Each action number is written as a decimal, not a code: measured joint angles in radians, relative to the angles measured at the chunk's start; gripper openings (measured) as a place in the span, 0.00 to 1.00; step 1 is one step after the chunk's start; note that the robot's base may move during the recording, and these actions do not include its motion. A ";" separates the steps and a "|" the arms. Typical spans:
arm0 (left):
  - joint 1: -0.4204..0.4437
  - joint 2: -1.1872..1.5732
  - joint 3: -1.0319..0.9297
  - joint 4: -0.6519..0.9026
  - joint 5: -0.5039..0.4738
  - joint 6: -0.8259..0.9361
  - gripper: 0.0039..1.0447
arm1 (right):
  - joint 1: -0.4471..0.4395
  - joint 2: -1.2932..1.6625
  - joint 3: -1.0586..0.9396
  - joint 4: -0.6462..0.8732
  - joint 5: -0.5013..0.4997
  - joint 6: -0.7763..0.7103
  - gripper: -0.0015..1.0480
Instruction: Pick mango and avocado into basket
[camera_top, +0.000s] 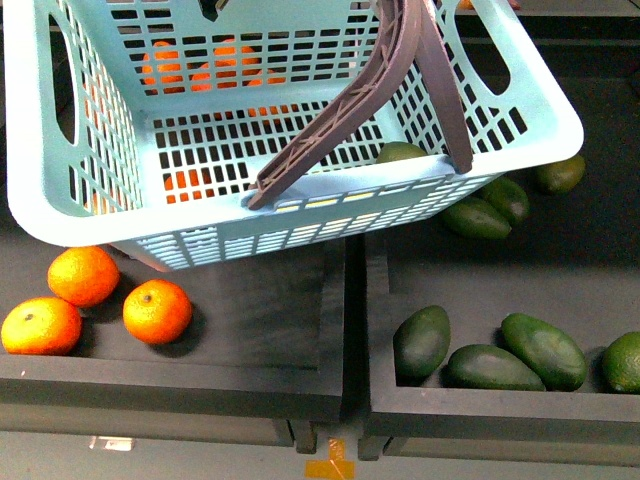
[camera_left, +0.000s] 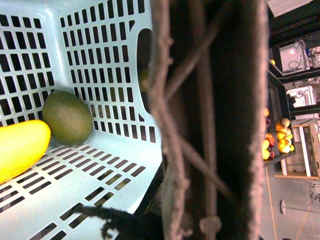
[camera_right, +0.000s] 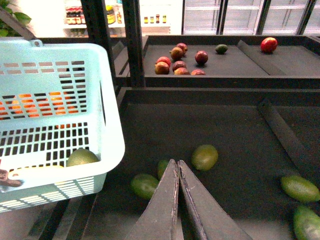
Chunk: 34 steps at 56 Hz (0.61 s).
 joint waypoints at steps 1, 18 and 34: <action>0.000 0.000 0.000 0.000 0.000 -0.001 0.04 | 0.000 -0.014 -0.002 -0.013 0.000 0.000 0.02; 0.000 0.000 0.000 0.000 0.002 -0.002 0.04 | 0.000 -0.241 -0.004 -0.216 0.000 0.000 0.02; 0.000 0.000 0.000 0.000 0.000 -0.002 0.04 | 0.000 -0.381 -0.004 -0.348 0.000 0.000 0.02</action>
